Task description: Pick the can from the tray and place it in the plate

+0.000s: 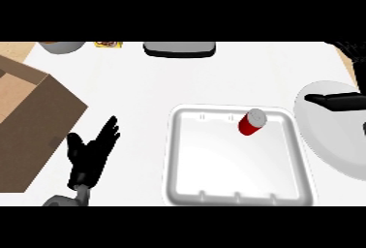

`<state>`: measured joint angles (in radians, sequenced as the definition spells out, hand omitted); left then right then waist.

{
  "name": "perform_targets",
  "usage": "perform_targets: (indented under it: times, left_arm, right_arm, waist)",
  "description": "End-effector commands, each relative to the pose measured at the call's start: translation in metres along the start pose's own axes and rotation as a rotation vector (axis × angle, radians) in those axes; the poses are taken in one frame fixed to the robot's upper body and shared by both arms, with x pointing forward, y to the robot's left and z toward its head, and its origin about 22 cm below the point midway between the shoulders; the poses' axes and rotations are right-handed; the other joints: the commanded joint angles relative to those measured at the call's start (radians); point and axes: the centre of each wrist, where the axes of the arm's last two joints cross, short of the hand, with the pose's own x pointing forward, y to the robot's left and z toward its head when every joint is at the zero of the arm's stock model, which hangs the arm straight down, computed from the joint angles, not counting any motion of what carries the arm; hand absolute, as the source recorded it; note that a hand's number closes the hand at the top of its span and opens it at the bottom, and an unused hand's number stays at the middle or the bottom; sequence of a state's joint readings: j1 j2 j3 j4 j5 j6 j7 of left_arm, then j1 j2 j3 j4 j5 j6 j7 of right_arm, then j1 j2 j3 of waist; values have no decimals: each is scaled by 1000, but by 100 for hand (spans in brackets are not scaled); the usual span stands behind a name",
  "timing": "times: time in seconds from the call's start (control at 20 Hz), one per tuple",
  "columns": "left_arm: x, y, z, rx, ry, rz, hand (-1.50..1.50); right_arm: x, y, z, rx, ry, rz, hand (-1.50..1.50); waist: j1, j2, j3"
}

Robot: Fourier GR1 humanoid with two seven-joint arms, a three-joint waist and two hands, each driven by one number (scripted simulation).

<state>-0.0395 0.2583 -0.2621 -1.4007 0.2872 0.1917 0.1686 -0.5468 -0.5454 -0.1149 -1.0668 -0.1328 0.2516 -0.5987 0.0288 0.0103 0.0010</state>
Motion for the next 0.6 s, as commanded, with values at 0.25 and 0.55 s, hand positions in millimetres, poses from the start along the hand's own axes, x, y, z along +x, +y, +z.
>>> perform_targets:
  times: [0.25, 0.55]
  left_arm:
    - [-13, 14, 2, 10, -5, 4, 0]
    - [-16, 18, 17, 34, 29, 8, 0]
  right_arm:
    - [28, -31, -25, 429, 145, 364, -150]
    - [41, 11, -32, 578, 169, 481, -150]
  waist:
    - [-6, -5, -3]
    - [-27, -14, -2]
